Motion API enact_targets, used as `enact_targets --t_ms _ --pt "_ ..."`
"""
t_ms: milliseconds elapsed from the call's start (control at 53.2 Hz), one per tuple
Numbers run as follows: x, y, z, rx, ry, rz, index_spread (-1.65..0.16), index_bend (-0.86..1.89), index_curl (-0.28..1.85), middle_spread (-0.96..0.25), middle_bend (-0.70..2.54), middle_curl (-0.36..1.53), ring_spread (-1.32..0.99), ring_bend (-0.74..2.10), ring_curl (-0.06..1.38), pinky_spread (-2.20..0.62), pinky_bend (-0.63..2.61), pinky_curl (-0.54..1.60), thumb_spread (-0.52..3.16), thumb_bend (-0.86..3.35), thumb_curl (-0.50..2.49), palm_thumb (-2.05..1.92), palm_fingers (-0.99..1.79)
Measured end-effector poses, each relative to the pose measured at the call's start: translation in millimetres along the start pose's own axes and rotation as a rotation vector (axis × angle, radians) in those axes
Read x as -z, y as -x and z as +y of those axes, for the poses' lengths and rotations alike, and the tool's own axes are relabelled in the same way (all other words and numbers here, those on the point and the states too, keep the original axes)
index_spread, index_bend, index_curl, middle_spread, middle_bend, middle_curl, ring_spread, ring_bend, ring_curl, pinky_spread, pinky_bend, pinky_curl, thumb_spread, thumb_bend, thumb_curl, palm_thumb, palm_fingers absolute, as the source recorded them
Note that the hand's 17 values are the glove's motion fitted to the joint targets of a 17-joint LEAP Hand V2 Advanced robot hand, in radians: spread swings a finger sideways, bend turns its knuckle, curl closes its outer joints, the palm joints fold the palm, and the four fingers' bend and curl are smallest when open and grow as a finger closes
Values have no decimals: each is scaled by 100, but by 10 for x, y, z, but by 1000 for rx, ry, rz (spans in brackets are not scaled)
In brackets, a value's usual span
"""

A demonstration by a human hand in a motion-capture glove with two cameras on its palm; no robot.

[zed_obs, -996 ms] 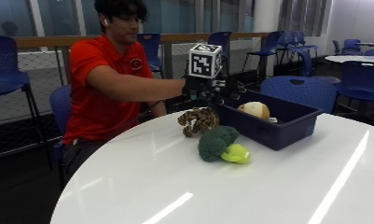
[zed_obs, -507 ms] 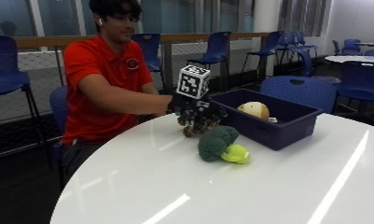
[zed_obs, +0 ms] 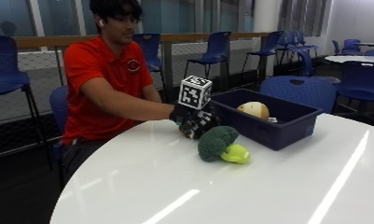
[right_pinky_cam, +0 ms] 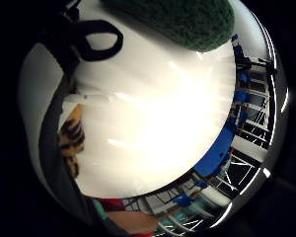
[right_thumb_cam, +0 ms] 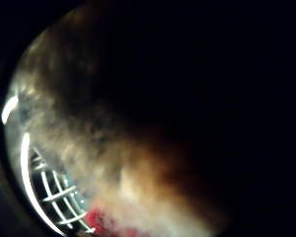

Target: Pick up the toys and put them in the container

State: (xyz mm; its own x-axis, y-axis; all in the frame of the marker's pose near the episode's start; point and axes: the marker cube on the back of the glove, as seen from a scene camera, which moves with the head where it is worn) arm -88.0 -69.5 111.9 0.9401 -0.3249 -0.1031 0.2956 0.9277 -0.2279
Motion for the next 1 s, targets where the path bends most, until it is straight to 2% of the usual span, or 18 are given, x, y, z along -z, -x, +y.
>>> enact_targets --t_ms 150,244,263,357,413,432,451,601,789,996 --pt "18 13 -20 1 -54 43 -37 15 22 -15 26 28 -29 62 36 -18 94 35 113 1 30 10 29" --pt "15 35 -33 14 -96 64 -39 13 20 -23 29 30 -37 77 39 -28 102 35 121 4 33 18 63" --pt "14 41 -34 17 -103 68 -40 11 19 -23 28 29 -38 78 39 -29 102 35 121 4 33 18 60" --pt "28 32 -57 22 -143 89 -41 10 18 -32 36 33 -42 88 43 -37 106 37 126 7 36 27 85" --pt "26 32 -60 29 -160 96 -41 10 17 -35 38 34 -43 90 44 -40 107 37 127 9 38 31 88" --pt "22 38 -56 34 -166 94 -42 11 17 -35 36 34 -43 88 43 -40 104 36 127 6 37 27 79" --pt "19 44 -51 40 -173 92 -41 11 17 -37 38 35 -43 92 46 -41 107 38 127 9 39 33 87" --pt "13 72 20 105 -207 84 -42 12 15 -42 42 38 -46 92 46 -46 106 37 117 11 47 45 94" --pt "113 -150 90 73 -142 42 -40 13 13 -45 45 42 -47 98 49 -48 100 36 99 9 56 54 104" --pt "457 -282 165 70 -177 50 -40 14 12 -47 44 46 -46 99 50 -49 97 37 87 4 64 57 106"
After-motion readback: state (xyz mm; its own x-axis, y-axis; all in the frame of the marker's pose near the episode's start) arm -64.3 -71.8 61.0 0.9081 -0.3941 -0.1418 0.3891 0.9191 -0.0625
